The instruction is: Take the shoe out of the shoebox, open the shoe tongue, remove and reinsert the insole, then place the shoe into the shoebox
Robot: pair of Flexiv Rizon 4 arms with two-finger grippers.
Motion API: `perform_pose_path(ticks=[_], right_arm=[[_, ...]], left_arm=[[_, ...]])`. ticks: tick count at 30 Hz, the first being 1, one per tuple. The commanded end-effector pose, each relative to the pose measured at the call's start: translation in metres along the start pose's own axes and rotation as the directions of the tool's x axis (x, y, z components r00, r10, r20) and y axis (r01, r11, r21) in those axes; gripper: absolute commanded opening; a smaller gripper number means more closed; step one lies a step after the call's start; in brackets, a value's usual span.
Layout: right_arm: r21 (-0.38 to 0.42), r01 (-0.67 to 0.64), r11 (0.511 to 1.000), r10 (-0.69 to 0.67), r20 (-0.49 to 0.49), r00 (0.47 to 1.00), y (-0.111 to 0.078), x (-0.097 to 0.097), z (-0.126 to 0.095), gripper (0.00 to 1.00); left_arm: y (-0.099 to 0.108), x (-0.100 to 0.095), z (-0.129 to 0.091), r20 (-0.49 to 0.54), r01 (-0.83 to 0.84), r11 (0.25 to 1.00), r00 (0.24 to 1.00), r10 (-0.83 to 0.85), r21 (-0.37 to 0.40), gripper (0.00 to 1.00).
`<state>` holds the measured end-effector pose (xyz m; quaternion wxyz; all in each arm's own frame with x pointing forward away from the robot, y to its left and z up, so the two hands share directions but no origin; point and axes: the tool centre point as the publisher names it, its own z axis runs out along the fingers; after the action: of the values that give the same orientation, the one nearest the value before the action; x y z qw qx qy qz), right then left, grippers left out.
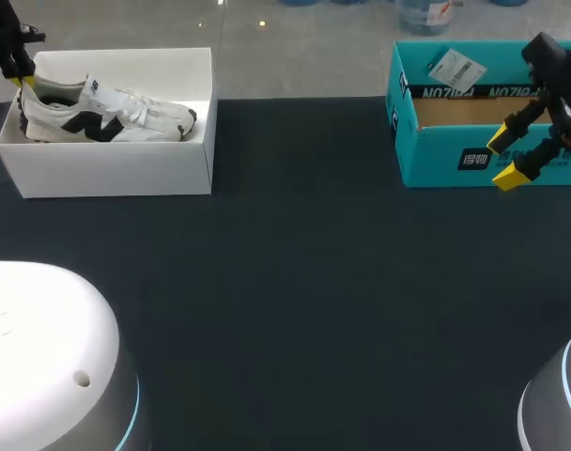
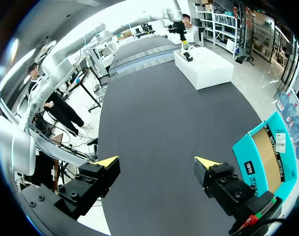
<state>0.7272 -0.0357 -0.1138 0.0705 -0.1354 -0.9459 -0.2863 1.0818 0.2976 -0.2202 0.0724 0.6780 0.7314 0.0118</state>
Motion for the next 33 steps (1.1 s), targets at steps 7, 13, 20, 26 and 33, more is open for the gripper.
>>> perform_pose_path(ticks=[7,13,20,26,33], right_arm=[[0.003,0.0,1.0,0.0,-0.001,1.0,0.001,-0.001,0.001,1.0],[0.003,0.0,1.0,0.0,-0.001,1.0,0.001,-0.001,0.001,1.0],[0.003,0.0,1.0,0.0,-0.001,1.0,0.001,-0.001,0.001,1.0],[0.003,0.0,1.0,0.0,-0.001,1.0,0.001,-0.001,0.001,1.0],[0.003,0.0,1.0,0.0,-0.001,1.0,0.001,-0.001,0.001,1.0]], left_arm=[[-0.003,-0.017,-0.048,0.033,-0.012,0.999,0.999,0.013,-0.036,0.0],[-0.004,-0.033,-0.078,0.066,-0.023,0.997,0.997,0.028,-0.078,0.0],[-0.006,-0.051,-0.114,0.081,-0.025,0.993,0.996,0.034,-0.113,0.0],[-0.004,-0.06,-0.143,0.093,-0.016,0.99,0.995,0.029,-0.143,0.0],[-0.007,-0.061,-0.159,0.094,-0.006,0.986,0.995,0.023,-0.169,0.0]])
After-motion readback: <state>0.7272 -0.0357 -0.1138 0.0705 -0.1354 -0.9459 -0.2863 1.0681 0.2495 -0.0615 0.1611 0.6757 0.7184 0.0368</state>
